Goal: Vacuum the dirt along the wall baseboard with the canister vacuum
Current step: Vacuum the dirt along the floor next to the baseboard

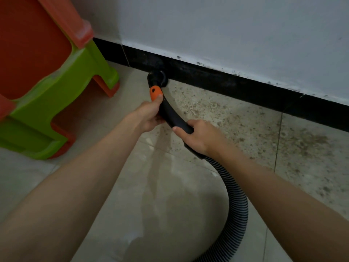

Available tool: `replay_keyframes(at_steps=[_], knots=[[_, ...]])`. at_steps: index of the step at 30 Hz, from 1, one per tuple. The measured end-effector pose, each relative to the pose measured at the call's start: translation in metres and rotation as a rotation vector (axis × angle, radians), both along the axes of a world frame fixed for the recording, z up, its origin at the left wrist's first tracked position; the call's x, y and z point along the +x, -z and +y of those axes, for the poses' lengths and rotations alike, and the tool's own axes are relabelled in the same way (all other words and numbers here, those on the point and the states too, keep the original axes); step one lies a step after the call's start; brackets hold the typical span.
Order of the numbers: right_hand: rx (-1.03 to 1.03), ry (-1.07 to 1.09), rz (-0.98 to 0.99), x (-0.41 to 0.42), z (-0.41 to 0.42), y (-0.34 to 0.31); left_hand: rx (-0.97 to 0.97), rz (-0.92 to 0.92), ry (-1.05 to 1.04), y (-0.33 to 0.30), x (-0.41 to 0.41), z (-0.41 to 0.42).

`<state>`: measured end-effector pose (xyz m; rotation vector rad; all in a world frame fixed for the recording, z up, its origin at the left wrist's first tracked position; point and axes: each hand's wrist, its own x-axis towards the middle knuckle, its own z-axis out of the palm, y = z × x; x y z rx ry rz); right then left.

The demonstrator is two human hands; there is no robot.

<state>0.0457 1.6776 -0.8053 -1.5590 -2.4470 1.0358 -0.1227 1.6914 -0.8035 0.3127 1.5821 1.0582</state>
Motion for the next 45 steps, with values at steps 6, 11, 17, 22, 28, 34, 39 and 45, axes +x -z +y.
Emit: replay_keyframes(at_steps=[6, 11, 17, 22, 28, 34, 39, 45], knots=[[0.011, 0.065, -0.018, 0.024, -0.015, 0.002, 0.003, 0.01, 0.051, 0.0, 0.027, -0.003], [0.038, 0.116, -0.043, 0.044, -0.03, -0.003, 0.0, -0.011, 0.112, -0.004, 0.05, -0.01], [0.106, 0.189, -0.155, 0.063, -0.054, -0.012, -0.021, -0.062, 0.177, -0.01, 0.076, -0.018], [0.108, 0.259, -0.196, 0.077, -0.076, -0.015, -0.013, -0.087, 0.167, -0.008, 0.107, -0.032], [0.094, 0.31, -0.181, 0.085, -0.084, -0.018, 0.021, -0.094, 0.212, -0.012, 0.116, -0.034], [0.136, 0.309, -0.129, 0.058, -0.084, -0.018, 0.032, -0.015, 0.196, -0.016, 0.087, -0.03], [0.157, 0.212, -0.089, 0.02, -0.069, -0.024, 0.102, 0.074, 0.082, -0.02, 0.042, -0.028], [0.101, 0.046, -0.014, -0.039, -0.049, -0.025, 0.088, 0.147, -0.114, -0.017, -0.027, -0.036]])
